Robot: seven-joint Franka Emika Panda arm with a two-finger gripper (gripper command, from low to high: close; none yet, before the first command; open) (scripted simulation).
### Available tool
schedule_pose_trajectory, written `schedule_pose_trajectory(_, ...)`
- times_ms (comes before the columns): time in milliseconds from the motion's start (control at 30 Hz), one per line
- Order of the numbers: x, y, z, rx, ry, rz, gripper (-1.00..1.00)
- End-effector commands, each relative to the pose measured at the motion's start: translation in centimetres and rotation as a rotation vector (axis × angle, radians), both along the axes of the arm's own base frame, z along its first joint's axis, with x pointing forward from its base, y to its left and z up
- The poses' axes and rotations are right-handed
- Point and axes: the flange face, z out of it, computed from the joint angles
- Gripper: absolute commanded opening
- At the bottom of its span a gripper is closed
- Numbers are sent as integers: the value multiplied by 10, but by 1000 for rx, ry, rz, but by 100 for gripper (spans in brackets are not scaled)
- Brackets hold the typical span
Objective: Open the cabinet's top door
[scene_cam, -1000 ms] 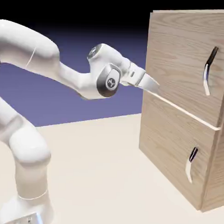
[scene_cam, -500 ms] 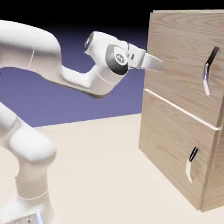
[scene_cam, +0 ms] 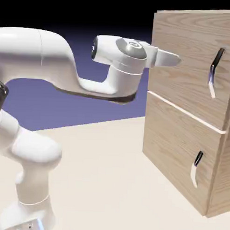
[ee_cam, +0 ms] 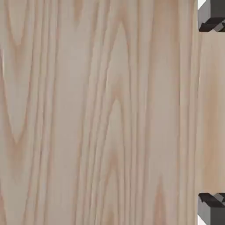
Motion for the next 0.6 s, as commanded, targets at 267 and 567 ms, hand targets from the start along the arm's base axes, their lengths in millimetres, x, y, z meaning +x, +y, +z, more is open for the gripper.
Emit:
schedule_pose_trajectory(267, 18, -46, -15, 20, -73, -15, 0)
schedule_pose_trajectory(567, 45, -99, -46, 31, -117, -32, 0)
